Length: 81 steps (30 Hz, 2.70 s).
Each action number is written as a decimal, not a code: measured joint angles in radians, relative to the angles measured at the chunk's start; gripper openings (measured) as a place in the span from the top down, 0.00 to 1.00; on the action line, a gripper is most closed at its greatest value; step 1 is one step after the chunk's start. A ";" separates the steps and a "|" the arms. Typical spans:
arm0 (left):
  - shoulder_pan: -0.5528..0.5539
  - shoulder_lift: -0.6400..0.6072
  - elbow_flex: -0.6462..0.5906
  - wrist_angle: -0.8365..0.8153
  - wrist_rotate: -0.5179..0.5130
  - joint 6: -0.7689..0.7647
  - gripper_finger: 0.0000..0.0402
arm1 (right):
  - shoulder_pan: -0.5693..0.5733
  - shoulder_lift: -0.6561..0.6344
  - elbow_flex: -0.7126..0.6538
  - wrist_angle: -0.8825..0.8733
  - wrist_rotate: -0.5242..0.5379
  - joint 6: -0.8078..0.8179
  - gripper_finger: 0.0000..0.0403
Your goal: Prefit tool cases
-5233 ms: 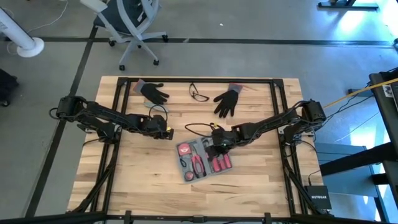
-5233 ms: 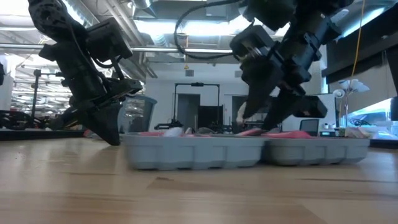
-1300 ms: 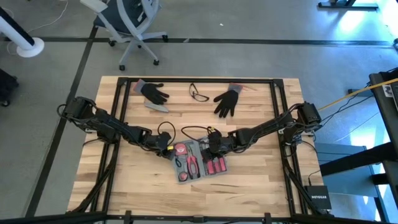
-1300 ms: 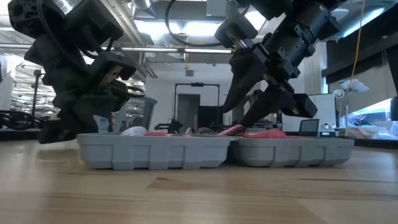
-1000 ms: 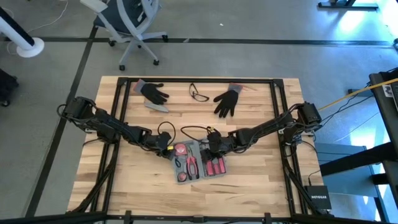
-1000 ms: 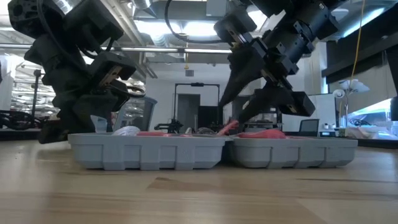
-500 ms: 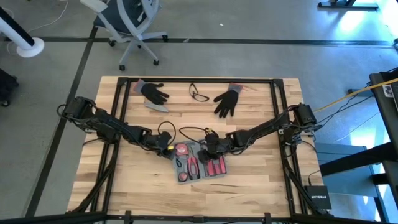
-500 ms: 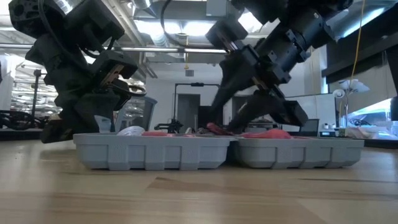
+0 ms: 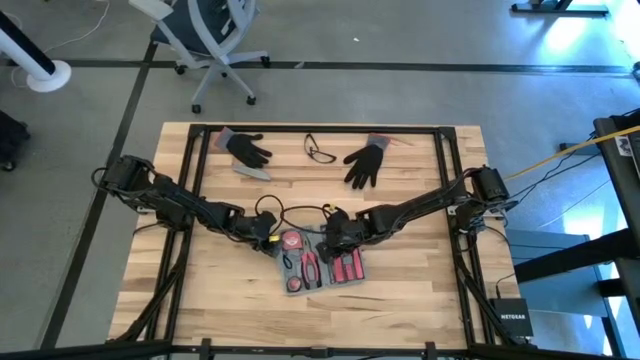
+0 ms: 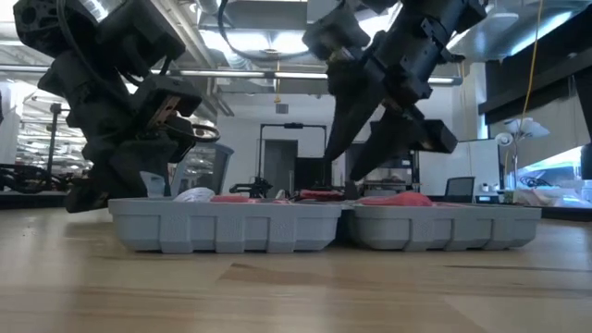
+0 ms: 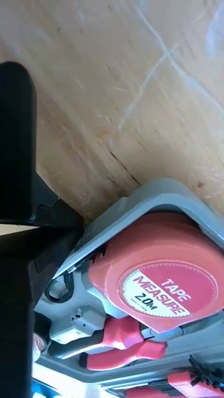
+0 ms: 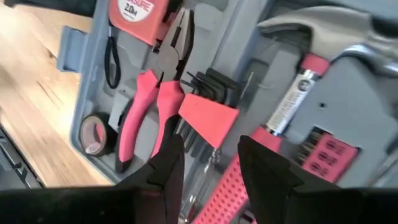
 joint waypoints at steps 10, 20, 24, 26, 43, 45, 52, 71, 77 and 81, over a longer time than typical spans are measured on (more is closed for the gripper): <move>0.002 0.000 0.000 -0.017 0.010 0.008 1.00 | -0.002 0.067 0.001 0.062 -0.028 0.024 0.65; 0.002 0.000 0.000 -0.025 0.013 0.005 1.00 | -0.014 0.088 0.001 0.094 0.023 0.095 0.65; 0.002 0.000 0.000 -0.026 0.013 0.007 1.00 | -0.014 0.088 0.001 0.096 0.022 0.105 0.65; 0.002 0.000 0.000 -0.026 0.013 0.010 1.00 | -0.014 0.088 0.001 0.100 0.022 0.105 0.69; 0.001 0.000 0.000 -0.027 0.005 0.006 1.00 | -0.013 0.085 0.000 0.212 -0.012 0.089 1.00; 0.001 0.000 0.000 -0.027 0.005 0.006 1.00 | -0.013 0.085 0.000 0.211 -0.039 0.072 1.00; -0.020 -0.016 -0.004 0.011 0.023 0.035 1.00 | -0.015 0.079 0.000 0.152 -0.008 0.075 1.00; -0.046 -0.282 0.000 -0.165 -0.102 0.032 1.00 | -0.013 0.078 0.000 0.126 -0.043 0.020 1.00; -0.078 -0.138 0.110 -0.163 -0.136 0.001 1.00 | -0.013 0.076 0.001 0.075 -0.080 -0.069 1.00; -0.086 0.003 0.230 -0.129 -0.140 0.023 1.00 | -0.021 0.057 0.001 0.100 -0.090 -0.119 1.00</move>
